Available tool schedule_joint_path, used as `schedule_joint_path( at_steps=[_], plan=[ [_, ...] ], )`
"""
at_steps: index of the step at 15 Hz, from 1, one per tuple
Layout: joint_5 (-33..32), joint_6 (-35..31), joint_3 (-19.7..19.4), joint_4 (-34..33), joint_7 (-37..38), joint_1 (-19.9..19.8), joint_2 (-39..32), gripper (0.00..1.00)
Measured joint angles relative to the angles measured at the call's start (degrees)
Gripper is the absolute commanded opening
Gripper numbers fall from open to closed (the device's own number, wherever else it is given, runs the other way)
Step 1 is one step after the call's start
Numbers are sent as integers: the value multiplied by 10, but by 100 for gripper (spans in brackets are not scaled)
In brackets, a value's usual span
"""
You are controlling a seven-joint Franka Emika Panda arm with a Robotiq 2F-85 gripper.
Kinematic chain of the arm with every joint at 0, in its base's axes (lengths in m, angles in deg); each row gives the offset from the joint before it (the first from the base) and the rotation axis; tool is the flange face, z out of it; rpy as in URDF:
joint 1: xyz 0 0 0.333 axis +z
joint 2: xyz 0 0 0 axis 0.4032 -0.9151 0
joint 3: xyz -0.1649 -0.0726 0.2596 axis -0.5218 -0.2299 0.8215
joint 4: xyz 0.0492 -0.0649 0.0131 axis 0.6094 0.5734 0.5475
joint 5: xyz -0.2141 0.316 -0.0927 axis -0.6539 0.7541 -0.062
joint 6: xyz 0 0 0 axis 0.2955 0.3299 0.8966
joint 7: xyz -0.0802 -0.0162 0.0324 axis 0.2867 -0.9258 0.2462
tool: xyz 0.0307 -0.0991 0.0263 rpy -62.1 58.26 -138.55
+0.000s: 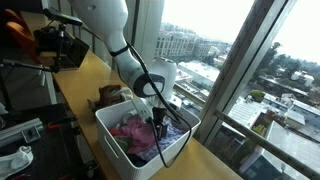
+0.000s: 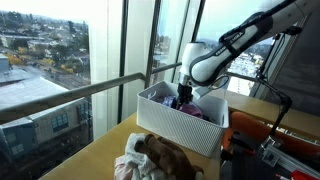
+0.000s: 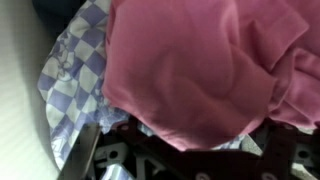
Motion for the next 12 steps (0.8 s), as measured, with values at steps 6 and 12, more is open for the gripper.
schedule_joint_path(
  at_steps=[6,12],
  plan=[
    [0,0,-1,-34,1,0,-46,74],
    [0,0,-1,-50,7,2,-58,31]
  ],
)
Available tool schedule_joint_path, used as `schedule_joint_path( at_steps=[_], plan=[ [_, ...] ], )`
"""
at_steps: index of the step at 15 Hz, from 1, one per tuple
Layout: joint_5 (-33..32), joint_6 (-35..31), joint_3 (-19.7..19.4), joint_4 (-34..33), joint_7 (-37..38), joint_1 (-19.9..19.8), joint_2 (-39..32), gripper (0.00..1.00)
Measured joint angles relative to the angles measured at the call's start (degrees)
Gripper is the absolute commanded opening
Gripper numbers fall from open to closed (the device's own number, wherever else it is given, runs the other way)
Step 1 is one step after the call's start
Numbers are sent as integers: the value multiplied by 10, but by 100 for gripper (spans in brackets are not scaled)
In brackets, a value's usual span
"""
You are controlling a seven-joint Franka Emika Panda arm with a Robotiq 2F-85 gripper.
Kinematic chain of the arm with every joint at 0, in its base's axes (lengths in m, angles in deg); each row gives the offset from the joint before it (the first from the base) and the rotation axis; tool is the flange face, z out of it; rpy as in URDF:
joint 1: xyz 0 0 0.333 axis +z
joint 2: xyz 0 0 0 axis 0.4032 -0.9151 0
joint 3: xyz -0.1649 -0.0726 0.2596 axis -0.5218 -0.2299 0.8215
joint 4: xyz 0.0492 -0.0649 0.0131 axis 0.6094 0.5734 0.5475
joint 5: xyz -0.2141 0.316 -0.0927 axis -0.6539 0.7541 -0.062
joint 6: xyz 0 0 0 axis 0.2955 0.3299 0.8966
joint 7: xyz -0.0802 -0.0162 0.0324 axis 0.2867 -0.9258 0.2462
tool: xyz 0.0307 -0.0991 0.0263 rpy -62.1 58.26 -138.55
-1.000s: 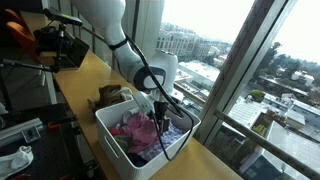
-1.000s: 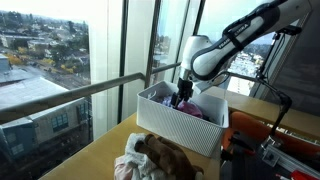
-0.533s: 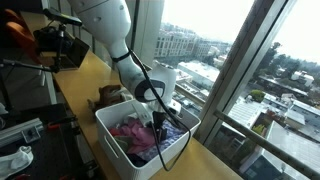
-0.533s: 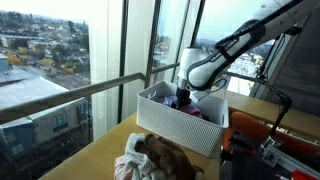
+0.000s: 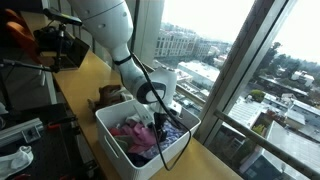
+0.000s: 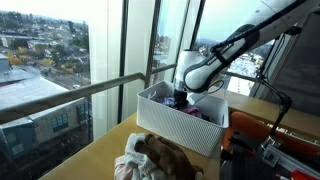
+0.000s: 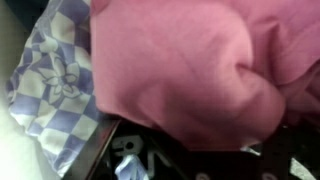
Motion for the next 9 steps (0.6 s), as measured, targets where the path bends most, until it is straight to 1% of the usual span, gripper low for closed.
schedule_joint_path(
  at_steps=[3,4,5,7,8,9],
  plan=[
    [0,0,0,-2,1,2,0,8],
    [0,0,0,-3,2,2,0,2],
    [0,0,-1,-3,3,3,0,1],
    [-1,0,-3,-3,6,6,2,3],
    [-2,0,-6,-3,9,9,4,0],
    [-4,0,-8,-2,13,13,7,0]
  ],
)
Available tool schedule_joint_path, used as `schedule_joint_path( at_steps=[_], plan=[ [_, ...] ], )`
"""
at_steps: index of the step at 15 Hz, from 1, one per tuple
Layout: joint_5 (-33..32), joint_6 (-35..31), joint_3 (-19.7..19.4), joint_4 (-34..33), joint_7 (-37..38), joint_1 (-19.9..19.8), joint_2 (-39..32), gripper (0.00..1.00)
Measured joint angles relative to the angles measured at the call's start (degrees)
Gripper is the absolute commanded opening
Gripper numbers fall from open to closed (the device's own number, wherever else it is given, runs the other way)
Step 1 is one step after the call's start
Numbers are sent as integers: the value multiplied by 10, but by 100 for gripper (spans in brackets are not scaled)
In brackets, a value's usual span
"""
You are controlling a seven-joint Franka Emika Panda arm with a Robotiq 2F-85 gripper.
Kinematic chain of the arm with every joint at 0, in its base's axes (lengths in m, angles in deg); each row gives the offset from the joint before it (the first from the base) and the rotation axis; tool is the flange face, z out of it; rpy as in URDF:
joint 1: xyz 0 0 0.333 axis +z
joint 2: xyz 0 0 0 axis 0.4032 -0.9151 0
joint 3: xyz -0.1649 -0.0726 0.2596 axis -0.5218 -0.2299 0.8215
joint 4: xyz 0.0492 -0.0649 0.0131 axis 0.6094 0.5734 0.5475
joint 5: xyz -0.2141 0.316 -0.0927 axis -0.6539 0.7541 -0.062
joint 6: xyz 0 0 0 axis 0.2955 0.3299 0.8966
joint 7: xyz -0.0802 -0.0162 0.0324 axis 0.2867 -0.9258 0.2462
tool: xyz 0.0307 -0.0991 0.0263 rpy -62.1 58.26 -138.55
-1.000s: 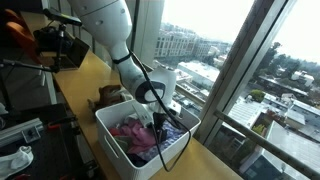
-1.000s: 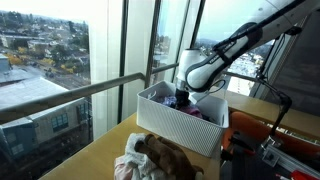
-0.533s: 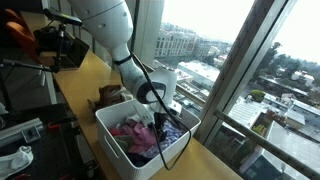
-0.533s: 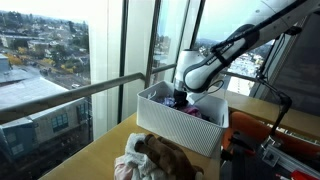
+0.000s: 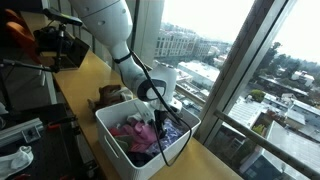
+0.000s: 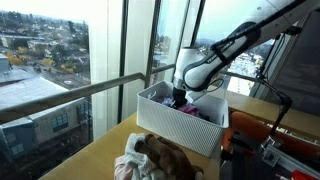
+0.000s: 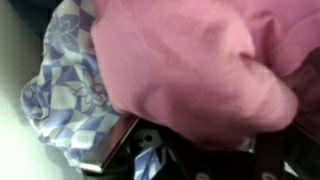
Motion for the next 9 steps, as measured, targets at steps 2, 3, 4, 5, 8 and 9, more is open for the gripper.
schedule_joint_path(
  at_steps=[2,3,4,5,8,9],
  plan=[
    [-5,0,-3,3,10,12,12,0],
    [-12,-1,-5,6,17,21,22,0],
    [-20,-1,-6,10,27,33,36,0],
    [-32,-1,-8,15,38,48,50,0],
    [-69,0,-10,29,79,98,97,0],
    [-81,0,-11,32,93,113,109,0]
  ],
)
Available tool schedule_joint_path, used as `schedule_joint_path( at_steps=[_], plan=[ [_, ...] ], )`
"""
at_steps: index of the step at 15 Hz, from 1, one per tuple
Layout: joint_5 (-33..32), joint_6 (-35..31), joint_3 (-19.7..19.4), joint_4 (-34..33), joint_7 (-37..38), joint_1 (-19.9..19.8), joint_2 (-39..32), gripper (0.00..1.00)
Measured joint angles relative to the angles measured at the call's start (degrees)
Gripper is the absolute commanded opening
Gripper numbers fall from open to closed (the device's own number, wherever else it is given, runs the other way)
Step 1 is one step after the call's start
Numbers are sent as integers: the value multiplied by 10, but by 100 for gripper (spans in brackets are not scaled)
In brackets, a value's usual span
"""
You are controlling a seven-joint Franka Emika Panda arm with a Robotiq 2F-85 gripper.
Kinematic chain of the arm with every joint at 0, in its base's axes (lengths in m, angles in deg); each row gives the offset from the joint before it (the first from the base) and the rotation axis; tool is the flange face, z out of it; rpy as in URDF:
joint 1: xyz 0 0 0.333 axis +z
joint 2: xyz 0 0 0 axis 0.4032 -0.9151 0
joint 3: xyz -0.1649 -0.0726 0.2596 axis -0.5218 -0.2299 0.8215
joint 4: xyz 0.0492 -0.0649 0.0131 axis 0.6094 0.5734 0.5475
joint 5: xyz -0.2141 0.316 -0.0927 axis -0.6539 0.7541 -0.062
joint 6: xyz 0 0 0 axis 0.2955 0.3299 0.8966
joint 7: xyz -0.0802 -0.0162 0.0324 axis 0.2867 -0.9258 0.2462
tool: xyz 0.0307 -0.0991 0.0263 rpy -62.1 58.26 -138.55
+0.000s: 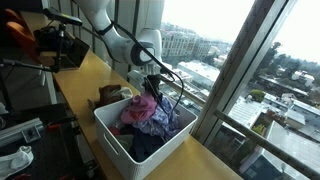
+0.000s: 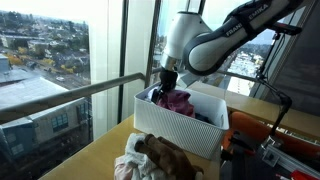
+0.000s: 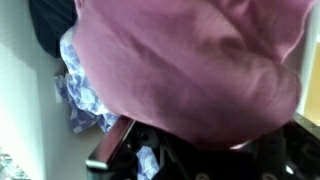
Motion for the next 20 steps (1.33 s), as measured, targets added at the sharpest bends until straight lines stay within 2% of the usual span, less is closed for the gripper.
schedule_joint_path(
  at_steps=[4,7,13,17,20],
  plan=[
    [-41,0,0,10,45,51,32,0],
    [-62,0,0,12,65,69,44,0],
    [-76,1,0,14,75,72,92,0],
    [-76,9,3,16,74,63,171,0],
    [-76,15,28,31,74,55,228,0]
  ],
)
